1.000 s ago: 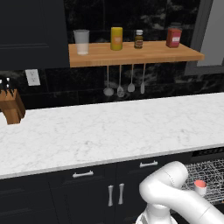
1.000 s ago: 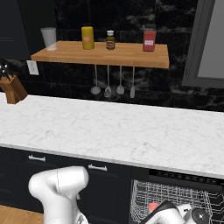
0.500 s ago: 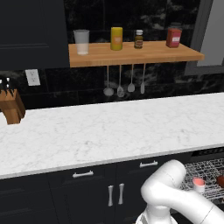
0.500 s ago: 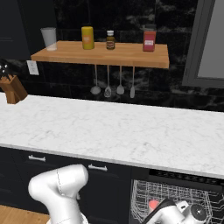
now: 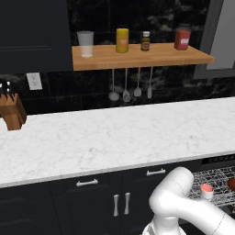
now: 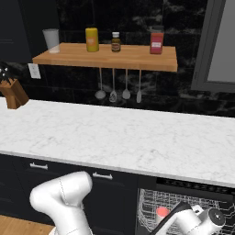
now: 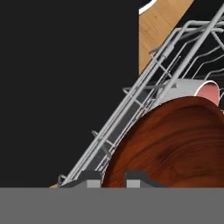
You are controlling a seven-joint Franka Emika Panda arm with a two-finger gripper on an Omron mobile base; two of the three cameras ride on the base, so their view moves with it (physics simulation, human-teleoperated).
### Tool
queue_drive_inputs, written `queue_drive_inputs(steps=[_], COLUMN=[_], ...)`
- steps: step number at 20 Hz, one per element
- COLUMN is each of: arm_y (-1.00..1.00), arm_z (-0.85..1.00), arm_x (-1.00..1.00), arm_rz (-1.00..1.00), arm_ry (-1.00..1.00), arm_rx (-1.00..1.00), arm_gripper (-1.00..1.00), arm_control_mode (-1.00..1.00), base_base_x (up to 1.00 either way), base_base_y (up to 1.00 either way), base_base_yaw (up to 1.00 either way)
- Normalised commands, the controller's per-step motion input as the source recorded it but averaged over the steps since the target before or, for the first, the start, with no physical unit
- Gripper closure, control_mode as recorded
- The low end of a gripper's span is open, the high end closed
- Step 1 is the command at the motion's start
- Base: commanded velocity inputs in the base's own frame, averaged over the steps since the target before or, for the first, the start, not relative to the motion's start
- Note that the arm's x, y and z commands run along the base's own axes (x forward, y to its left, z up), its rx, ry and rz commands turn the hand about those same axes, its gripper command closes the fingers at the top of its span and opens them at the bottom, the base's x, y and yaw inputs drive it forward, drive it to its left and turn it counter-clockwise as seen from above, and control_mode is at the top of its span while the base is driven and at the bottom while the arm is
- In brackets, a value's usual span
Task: Pick up the cup and bowl from the counter, place them in the dishwasher, and close the dishwasher door.
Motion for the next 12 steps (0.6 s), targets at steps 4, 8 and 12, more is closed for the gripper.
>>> queue_drive_inputs(steps=[4,8,12], arm_y=[-0.08,-0.03,-0.13], arm_z=[-0.03,-0.44,-0.39], arm_x=[0.26,0.29,0.31], arm_rz=[0.06,0.11,0.17], arm_ry=[-0.04,0.0,0.0], arm_rx=[0.0,-0.01,-0.01], arm_gripper=[1.0,1.0,1.0], arm_control_mode=[-1.0,-1.0,-1.0], base_base_x=[0.0,0.0,0.0], base_base_y=[0.0,0.0,0.0], base_base_yaw=[0.0,0.0,0.0])
